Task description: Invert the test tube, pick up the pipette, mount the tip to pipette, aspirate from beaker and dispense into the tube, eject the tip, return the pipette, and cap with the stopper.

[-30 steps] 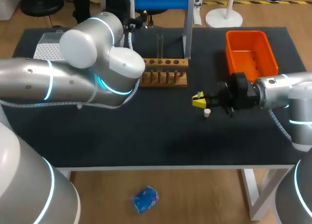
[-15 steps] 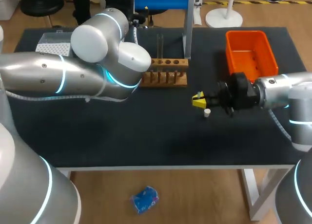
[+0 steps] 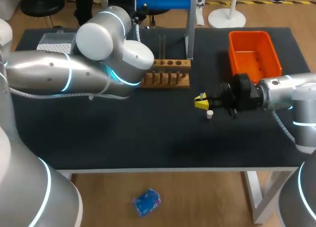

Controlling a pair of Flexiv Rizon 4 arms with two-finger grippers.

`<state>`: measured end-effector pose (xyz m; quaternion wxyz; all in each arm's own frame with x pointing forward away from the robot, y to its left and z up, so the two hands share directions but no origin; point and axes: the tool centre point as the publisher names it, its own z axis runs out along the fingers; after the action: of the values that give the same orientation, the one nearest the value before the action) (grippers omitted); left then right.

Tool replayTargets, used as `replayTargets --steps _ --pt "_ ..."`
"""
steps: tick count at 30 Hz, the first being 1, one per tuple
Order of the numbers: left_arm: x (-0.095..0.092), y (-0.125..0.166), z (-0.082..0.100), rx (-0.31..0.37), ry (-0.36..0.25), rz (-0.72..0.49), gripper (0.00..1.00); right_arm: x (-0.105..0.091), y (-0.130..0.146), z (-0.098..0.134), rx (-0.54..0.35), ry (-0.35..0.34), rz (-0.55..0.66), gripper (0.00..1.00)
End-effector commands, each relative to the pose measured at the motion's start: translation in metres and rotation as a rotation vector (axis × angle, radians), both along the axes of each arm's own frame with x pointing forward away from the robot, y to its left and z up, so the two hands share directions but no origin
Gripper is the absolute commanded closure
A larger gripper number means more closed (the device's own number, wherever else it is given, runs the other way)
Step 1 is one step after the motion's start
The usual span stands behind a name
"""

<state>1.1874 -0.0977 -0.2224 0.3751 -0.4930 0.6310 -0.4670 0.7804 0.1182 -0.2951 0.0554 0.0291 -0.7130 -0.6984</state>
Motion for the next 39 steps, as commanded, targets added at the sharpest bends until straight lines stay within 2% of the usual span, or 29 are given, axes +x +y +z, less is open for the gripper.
replayTargets --steps 1,6,7,11,13,20,23,24,27,28,39 --pt "0.0069 -0.0042 -0.007 0.0 -0.006 0.012 0.16 -0.0002 -0.0005 0.0001 0.0 0.0 0.0 1.0" --pt "0.0076 -0.0042 -0.0065 -0.008 -0.002 0.048 0.27 -0.0002 -0.0005 0.0001 0.0 0.0 0.0 1.0" --pt "0.0078 -0.0042 -0.0065 -0.008 -0.004 0.046 0.37 -0.0002 -0.0005 0.0001 0.0 0.0 0.0 1.0" --pt "0.0071 -0.005 -0.0072 -0.009 -0.006 0.071 0.42 -0.0002 -0.0005 0.0001 0.0 0.0 0.0 1.0" --pt "0.0069 -0.0058 -0.0078 -0.011 -0.003 0.08 0.51 -0.0002 -0.0005 0.0001 0.0 0.0 0.0 1.0" --pt "0.0061 -0.0056 -0.0081 -0.01 0.002 0.119 0.58 -0.0002 -0.0005 0.0001 0.0 0.0 0.0 1.0" --pt "0.006 -0.0054 -0.0082 -0.004 0.002 0.13 0.64 -0.0002 -0.0005 0.0001 0.0 0.0 0.0 1.0" --pt "0.0061 -0.0055 -0.0083 -0.011 0.003 0.125 0.67 -0.0002 -0.0005 0.0001 0.0 0.0 0.0 1.0" --pt "0.0063 -0.0045 -0.0085 -0.01 0.006 0.139 0.87 -0.0002 -0.0005 0.0001 0.0 0.0 0.0 1.0" --pt "0.0063 -0.0045 -0.0085 -0.01 0.005 0.144 1.0 -0.0002 -0.0005 0.0001 0.0 0.0 0.0 1.0" --pt "0.0028 -0.0011 -0.0027 -0.013 0.01 0.156 1.0 -0.0002 -0.0005 0.0001 0.0 0.0 0.0 1.0"
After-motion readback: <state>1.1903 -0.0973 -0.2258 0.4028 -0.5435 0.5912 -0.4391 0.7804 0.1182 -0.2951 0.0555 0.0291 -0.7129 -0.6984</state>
